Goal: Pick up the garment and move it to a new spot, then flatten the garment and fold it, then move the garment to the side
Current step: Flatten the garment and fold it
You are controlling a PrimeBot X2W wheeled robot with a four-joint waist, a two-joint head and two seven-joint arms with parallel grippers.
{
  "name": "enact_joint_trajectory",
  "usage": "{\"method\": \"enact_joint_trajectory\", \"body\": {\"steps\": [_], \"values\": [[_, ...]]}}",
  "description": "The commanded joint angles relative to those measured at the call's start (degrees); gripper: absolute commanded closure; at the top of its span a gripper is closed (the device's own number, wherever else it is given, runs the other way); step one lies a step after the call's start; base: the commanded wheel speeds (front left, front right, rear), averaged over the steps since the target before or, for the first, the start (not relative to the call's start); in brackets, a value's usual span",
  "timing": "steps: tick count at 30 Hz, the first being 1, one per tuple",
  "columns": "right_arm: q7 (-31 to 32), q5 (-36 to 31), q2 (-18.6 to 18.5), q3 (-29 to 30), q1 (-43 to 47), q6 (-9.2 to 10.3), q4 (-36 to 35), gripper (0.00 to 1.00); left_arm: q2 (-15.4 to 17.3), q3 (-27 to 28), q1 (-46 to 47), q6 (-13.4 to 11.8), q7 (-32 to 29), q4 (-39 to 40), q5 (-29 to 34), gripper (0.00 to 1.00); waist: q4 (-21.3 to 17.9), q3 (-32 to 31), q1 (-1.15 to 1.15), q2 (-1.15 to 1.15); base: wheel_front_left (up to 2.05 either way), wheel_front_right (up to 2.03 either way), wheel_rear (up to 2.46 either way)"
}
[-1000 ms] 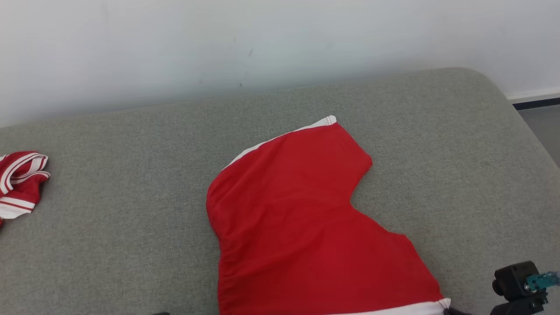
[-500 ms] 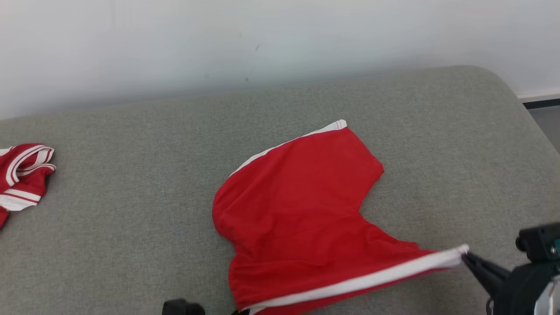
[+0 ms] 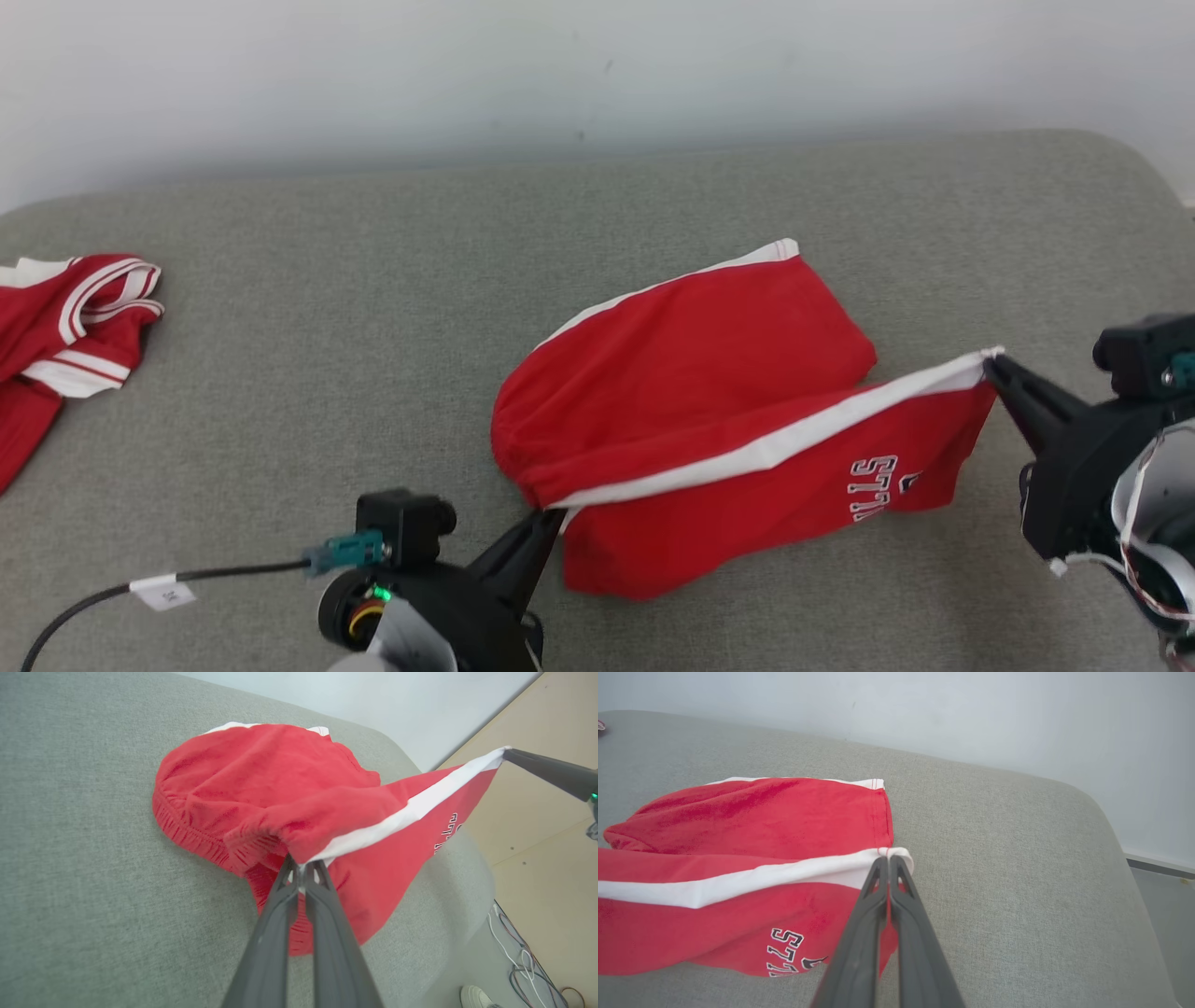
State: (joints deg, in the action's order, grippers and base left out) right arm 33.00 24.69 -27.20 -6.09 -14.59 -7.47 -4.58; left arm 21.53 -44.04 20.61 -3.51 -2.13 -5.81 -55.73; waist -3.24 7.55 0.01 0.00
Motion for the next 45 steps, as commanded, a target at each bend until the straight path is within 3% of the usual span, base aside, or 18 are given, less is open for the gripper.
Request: {"method": "enact_joint_trajectory", "body": {"steps": [1,22,31,41,42,43,44,45], "values": [[-0.72,-0.37,-0.45,-0.28,-1.36,-0.06,0.92,1.00,-0.47,0.29,1.23,-0.11,-0.13,0.13,-0.06,1.00,1.22,1.20,-0.01,0.00,0.00,0.00,0.00],[-17.69,-6.43,2.83,-4.88,-27.18,-0.06,23.44,1.00,-8.14,2.72,17.74,-7.11,-1.42,-9.33,3.30,1.00,6.06,13.16,-0.01,0.00,0.00,0.00,0.00],[-22.12,-8.41,5.24,-4.39,-33.40,-0.06,33.36,1.00,-9.63,3.48,21.01,-8.31,-0.61,-12.95,3.82,1.00,7.75,15.17,-0.01,0.00,0.00,0.00,0.00],[-25.11,-8.38,6.98,-5.53,-36.49,-0.06,39.67,1.00,-11.29,3.12,23.74,-8.24,-0.49,-16.99,4.17,1.00,7.54,15.75,-0.01,0.00,0.00,0.00,0.00],[-25.44,-8.41,7.10,-5.57,-36.79,-0.06,40.34,0.91,-11.45,3.11,24.06,-8.27,-0.16,-17.38,4.35,0.70,7.47,15.73,-0.01,0.00,0.00,0.00,0.00],[-25.58,-8.21,7.34,-5.19,-37.05,-0.06,41.21,0.18,-11.59,3.15,24.39,-8.40,0.33,-17.69,4.70,0.28,7.41,15.69,-0.01,0.00,0.00,0.00,0.00],[-26.01,-8.15,7.54,-5.46,-37.41,-0.06,41.66,0.00,-11.79,3.16,24.47,-8.48,0.61,-18.09,4.70,0.00,7.38,15.64,-0.01,0.00,0.00,0.00,0.00],[-26.25,-8.16,7.67,-5.59,-37.73,-0.06,42.18,0.00,-11.92,3.12,24.58,-8.40,1.02,-18.39,4.90,0.00,7.34,15.57,-0.01,0.00,0.00,0.00,0.00]]}}
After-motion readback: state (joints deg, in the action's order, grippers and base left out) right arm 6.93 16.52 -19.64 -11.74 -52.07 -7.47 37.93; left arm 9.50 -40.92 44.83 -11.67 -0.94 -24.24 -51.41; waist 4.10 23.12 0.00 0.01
